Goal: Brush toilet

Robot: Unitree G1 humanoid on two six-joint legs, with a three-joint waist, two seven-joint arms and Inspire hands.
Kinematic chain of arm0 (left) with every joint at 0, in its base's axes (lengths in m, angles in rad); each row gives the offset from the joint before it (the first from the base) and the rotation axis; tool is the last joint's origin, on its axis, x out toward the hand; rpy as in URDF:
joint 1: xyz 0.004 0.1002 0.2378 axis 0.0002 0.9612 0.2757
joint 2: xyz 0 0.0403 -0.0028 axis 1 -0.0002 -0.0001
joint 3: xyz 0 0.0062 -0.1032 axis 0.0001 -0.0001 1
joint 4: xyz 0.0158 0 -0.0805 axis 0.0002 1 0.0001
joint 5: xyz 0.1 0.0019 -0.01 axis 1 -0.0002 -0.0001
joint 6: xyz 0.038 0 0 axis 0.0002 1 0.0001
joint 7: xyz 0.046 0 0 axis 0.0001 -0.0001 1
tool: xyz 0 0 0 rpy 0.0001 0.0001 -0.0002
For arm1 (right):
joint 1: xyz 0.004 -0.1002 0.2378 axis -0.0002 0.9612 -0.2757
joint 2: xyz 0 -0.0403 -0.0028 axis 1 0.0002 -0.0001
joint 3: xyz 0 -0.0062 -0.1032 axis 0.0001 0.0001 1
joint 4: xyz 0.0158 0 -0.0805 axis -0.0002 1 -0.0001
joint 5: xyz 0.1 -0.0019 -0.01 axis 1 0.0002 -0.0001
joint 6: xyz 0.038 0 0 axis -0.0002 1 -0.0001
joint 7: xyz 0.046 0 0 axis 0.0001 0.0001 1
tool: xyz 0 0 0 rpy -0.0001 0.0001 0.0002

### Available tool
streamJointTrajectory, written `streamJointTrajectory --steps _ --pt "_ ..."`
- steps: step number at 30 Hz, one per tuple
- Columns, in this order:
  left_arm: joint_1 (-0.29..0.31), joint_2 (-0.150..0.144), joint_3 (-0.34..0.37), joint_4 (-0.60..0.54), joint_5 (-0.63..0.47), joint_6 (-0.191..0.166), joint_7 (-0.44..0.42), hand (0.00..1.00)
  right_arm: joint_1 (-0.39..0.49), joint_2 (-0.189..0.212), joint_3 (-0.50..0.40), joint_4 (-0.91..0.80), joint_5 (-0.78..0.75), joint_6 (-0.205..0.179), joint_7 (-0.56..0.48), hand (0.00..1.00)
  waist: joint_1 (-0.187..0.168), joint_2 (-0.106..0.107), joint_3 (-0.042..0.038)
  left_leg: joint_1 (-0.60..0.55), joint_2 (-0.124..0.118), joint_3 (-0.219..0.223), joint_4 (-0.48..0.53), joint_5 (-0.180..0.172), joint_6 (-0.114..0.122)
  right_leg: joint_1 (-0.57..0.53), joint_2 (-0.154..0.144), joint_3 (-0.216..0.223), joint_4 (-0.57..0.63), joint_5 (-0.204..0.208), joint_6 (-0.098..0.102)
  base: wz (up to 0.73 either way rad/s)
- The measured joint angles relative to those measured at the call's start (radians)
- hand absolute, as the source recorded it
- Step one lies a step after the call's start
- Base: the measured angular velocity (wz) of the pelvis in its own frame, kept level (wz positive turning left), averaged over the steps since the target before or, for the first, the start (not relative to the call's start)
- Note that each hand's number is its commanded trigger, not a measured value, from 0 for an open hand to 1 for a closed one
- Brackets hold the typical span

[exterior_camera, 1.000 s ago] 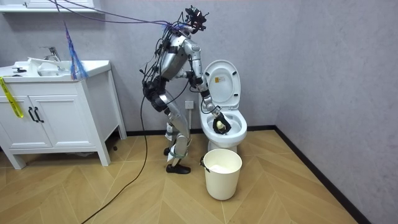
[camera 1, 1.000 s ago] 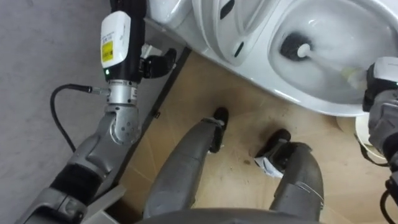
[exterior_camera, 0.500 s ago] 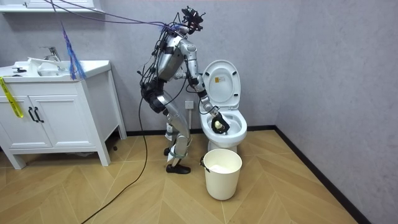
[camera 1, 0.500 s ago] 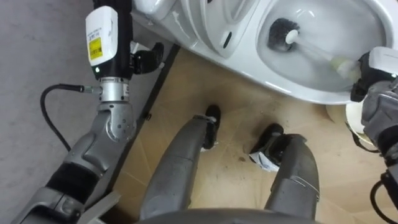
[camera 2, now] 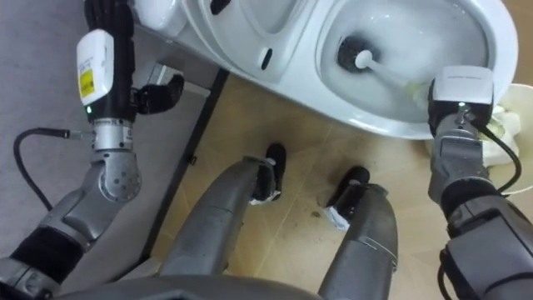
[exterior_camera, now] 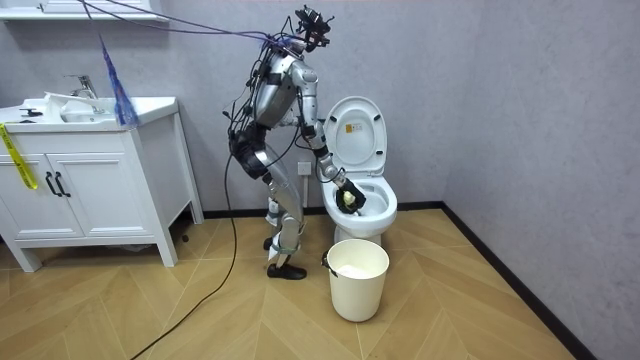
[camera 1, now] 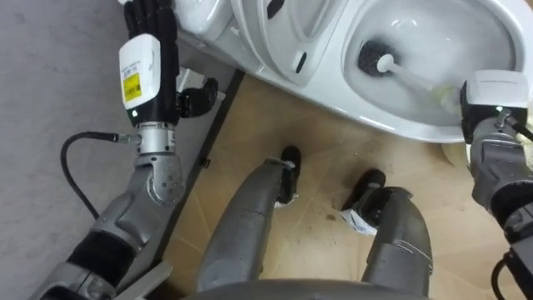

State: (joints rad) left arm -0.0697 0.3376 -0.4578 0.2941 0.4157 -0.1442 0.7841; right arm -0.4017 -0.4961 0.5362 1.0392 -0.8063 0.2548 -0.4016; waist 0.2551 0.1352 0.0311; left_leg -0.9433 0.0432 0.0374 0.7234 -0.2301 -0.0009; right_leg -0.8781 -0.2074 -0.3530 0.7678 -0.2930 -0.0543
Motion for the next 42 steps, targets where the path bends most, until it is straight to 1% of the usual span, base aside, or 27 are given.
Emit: streamJointTrajectory --steps 1,3,6,8,9,10,11,12,13,14,15,17,20,24,26,27,29,30,31,32,33,34,35,37,39,40,42 --pt "0.003 0.0 -0.006 0.0 -0.022 -0.01 0.01 0.0 -0.002 0.0 0.004 0.0 0.001 0.0 -0.004 1.0 0.0 0.0 0.0001 0.004 0.0 0.0 -0.005 0.0 -0.001 0.003 0.001 0.0 -0.003 0.0 0.0 0.0" --pt "0.006 0.0 -0.011 0.001 -0.036 -0.017 0.014 0.0 -0.003 -0.006 0.029 0.005 0.018 0.0 -0.017 1.0 0.001 0.0 0.0002 0.006 0.0 0.001 -0.006 0.0 -0.001 0.005 0.0 -0.001 -0.004 0.0 0.0 0.0" --pt "0.001 0.005 -0.017 -0.003 -0.036 -0.021 0.014 0.0 -0.012 -0.023 0.074 0.011 0.108 -0.005 -0.042 1.0 0.008 -0.009 0.006 0.006 0.0 0.005 -0.008 0.0 -0.001 0.003 -0.001 0.003 -0.003 0.0 0.0 0.0" --pt "-0.005 0.019 -0.018 -0.021 -0.038 -0.028 0.016 0.0 -0.028 -0.041 0.078 0.028 0.263 -0.044 -0.065 1.0 0.004 -0.03 0.018 -0.001 -0.006 0.007 -0.005 0.0 -0.001 -0.008 -0.013 0.004 0.014 -0.005 0.0 0.07" --pt "-0.005 0.027 -0.017 -0.026 -0.036 -0.03 0.019 0.0 -0.031 -0.042 0.071 0.032 0.301 -0.056 -0.066 1.0 0.001 -0.041 0.0177 -0.006 -0.009 0.009 -0.002 0.0 0.0 -0.018 -0.019 0.006 0.023 -0.008 -0.001 0.06" --pt "-0.004 0.05 -0.016 -0.046 -0.032 -0.03 0.019 0.0 -0.034 -0.046 0.06 0.033 0.361 -0.084 -0.062 1.0 0.0 -0.066 0.0194 -0.015 -0.014 0.017 0.002 0.0 0.0 -0.038 -0.025 0.02 0.044 -0.016 -0.001 0.08" --pt "-0.004 0.064 -0.016 -0.062 -0.032 -0.031 0.019 0.0 -0.039 -0.052 0.051 0.042 0.428 -0.113 -0.06 1.0 -0.011 -0.082 0.0229 -0.023 -0.021 0.019 0.007 0.0 0.0 -0.053 -0.037 0.022 0.062 -0.02 -0.003 0.08" --pt "-0.003 0.07 -0.014 -0.071 -0.031 -0.03 0.019 0.0 -0.04 -0.051 0.034 0.044 0.455 -0.125 -0.055 1.0 -0.015 -0.09 0.0259 -0.027 -0.023 0.02 0.011 0.0 0.0 -0.06 -0.04 0.028 0.071 -0.021 -0.003 0.09" --pt "-0.001 0.081 -0.009 -0.081 -0.03 -0.031 0.022 0.0 -0.043 -0.051 0.007 0.045 0.501 -0.14 -0.053 1.0 -0.019 -0.107 0.0265 -0.039 -0.025 0.028 0.016 0.0 0.001 -0.081 -0.044 0.045 0.087 -0.026 -0.002 0.04" --pt "0.0 0.083 -0.002 -0.087 -0.028 -0.032 0.036 0.0 -0.052 -0.052 -0.015 0.047 0.551 -0.156 -0.052 1.0 -0.028 -0.127 0.029 -0.048 -0.028 0.044 0.018 0.003 0.005 -0.103 -0.057 0.056 0.106 -0.029 -0.005 0.0" --pt "0.001 0.08 0.004 -0.091 -0.028 -0.032 0.041 0.0 -0.056 -0.053 -0.025 0.047 0.578 -0.162 -0.052 1.0 -0.033 -0.134 0.0321 -0.051 -0.032 0.047 0.022 0.003 0.006 -0.111 -0.062 0.062 0.116 -0.029 -0.005 0.05" --pt "0.004 0.074 0.02 -0.096 -0.028 -0.032 0.059 0.0 -0.069 -0.053 -0.093 0.047 0.678 -0.178 -0.059 1.0 -0.062 -0.137 0.033 -0.068 -0.037 0.047 0.055 0.002 0.008 -0.122 -0.074 0.064 0.144 -0.039 -0.005 0.11" --pt "0.005 0.07 0.044 -0.095 -0.013 -0.022 0.059 0.0 -0.071 -0.055 -0.126 0.046 0.658 -0.179 -0.066 1.0 -0.099 -0.142 0.0321 -0.081 -0.04 0.051 0.092 0.0 0.014 -0.13 -0.084 0.07 0.175 -0.05 -0.002 0.11" --pt "0.002 0.068 0.058 -0.091 -0.006 0.009 0.039 0.0 -0.071 -0.053 -0.138 0.007 0.538 -0.179 -0.087 1.0 -0.119 -0.142 0.0307 -0.08 -0.046 0.063 0.092 0.002 0.025 -0.142 -0.089 0.089 0.189 -0.045 0.006 -0.05" --pt "0.003 0.062 0.06 -0.081 0.01 0.025 0.015 0.0 -0.071 -0.052 -0.139 -0.001 0.433 -0.174 -0.098 1.0 -0.111 -0.137 0.0277 -0.072 -0.045 0.068 0.092 0.004 0.029 -0.137 -0.085 0.091 0.187 -0.034 0.003 -0.08" --pt "0.003 0.062 0.06 -0.07 0.017 0.026 0.012 0.0 -0.07 -0.05 -0.136 -0.004 0.413 -0.172 -0.097 1.0 -0.109 -0.135 0.0262 -0.07 -0.045 0.068 0.092 0.005 0.029 -0.134 -0.085 0.09 0.186 -0.033 0.002 -0.04" --pt "-0.002 0.058 0.05 -0.031 0.038 0.031 0.001 0.0 -0.067 -0.047 -0.108 -0.006 0.294 -0.164 -0.096 1.0 -0.089 -0.117 0.0165 -0.064 -0.035 0.066 0.092 0.005 0.03 -0.119 -0.079 0.075 0.171 -0.023 -0.004 -0.1" --pt "-0.001 0.056 0.048 -0.024 0.038 0.035 -0.009 0.0 -0.065 -0.047 -0.092 -0.002 0.264 -0.161 -0.095 1.0 -0.078 -0.111 0.0161 -0.059 -0.033 0.065 0.091 0.005 0.03 -0.112 -0.077 0.072 0.165 -0.02 -0.006 -0.18" --pt "0.001 0.047 0.042 -0.008 0.038 0.051 -0.035 0.0 -0.059 -0.046 -0.064 0.003 0.198 -0.14 -0.082 1.0 -0.057 -0.095 0.01 -0.052 -0.021 0.061 0.091 0.004 0.029 -0.097 -0.058 0.072 0.147 -0.013 -0.001 -0.15" --pt "0.004 0.039 0.039 -0.003 0.035 0.058 -0.054 0.0 -0.053 -0.043 -0.041 0.004 0.126 -0.119 -0.06 1.0 -0.044 -0.083 0.0092 -0.045 -0.019 0.056 0.084 0.005 0.027 -0.086 -0.05 0.07 0.132 -0.008 0.002 -0.08" --pt "0.002 0.035 0.036 -0.001 0.031 0.061 -0.061 0.0 -0.047 -0.044 -0.026 0.004 0.097 -0.111 -0.051 1.0 -0.037 -0.079 0.0097 -0.041 -0.02 0.055 0.079 0.005 0.025 -0.081 -0.052 0.066 0.13 -0.008 0.002 0.0" --pt "0.001 0.031 0.021 0.002 0.011 0.067 -0.076 0.0 -0.044 -0.042 0.004 0.005 0.065 -0.088 -0.021 1.0 -0.021 -0.071 0.0097 -0.037 -0.02 0.053 0.07 0.007 0.021 -0.076 -0.049 0.062 0.12 -0.007 0.005 0.0" --pt "0.001 0.022 0.011 0.002 -0.01 0.07 -0.091 0.0 -0.044 -0.039 0.021 0.004 0.035 -0.065 0.004 1.0 -0.012 -0.053 0.0099 -0.04 -0.014 0.042 0.069 0.008 0.02 -0.066 -0.039 0.05 0.103 -0.003 0.008 -0.05" --pt "0.02 0.021 0.01 0.002 -0.032 0.068 -0.104 0.0 -0.042 -0.026 0.022 0.003 0.015 -0.04 0.028 1.0 0.0 -0.046 0.0088 -0.041 -0.007 0.04 0.064 0.009 0.018 -0.063 -0.03 0.043 0.089 0.002 0.005 -0.07" --pt "0.031 0.023 0.001 0.02 -0.061 0.069 -0.138 0.0 -0.043 -0.023 0.022 -0.017 0.016 -0.033 0.042 1.0 -0.003 -0.043 0.0099 -0.043 -0.003 0.035 0.056 0.012 0.016 -0.06 -0.026 0.033 0.078 0.004 -0.002 0.0" --pt "0.04 0.026 -0.018 0.022 -0.096 0.07 -0.148 0.0 -0.034 -0.023 0.022 -0.045 0.016 -0.022 0.046 1.0 -0.007 -0.04 0.0111 -0.047 0.002 0.026 0.056 0.012 0.015 -0.055 -0.02 0.023 0.069 0.007 -0.009 0.0" --pt "0.057 0.026 -0.042 0.022 -0.147 0.064 -0.164 0.0 -0.011 -0.009 0.022 -0.073 0.021 -0.008 0.048 1.0 -0.008 -0.037 0.012 -0.046 0.015 0.014 0.055 0.008 0.008 -0.038 -0.002 0.008 0.046 0.007 -0.011 0.0"
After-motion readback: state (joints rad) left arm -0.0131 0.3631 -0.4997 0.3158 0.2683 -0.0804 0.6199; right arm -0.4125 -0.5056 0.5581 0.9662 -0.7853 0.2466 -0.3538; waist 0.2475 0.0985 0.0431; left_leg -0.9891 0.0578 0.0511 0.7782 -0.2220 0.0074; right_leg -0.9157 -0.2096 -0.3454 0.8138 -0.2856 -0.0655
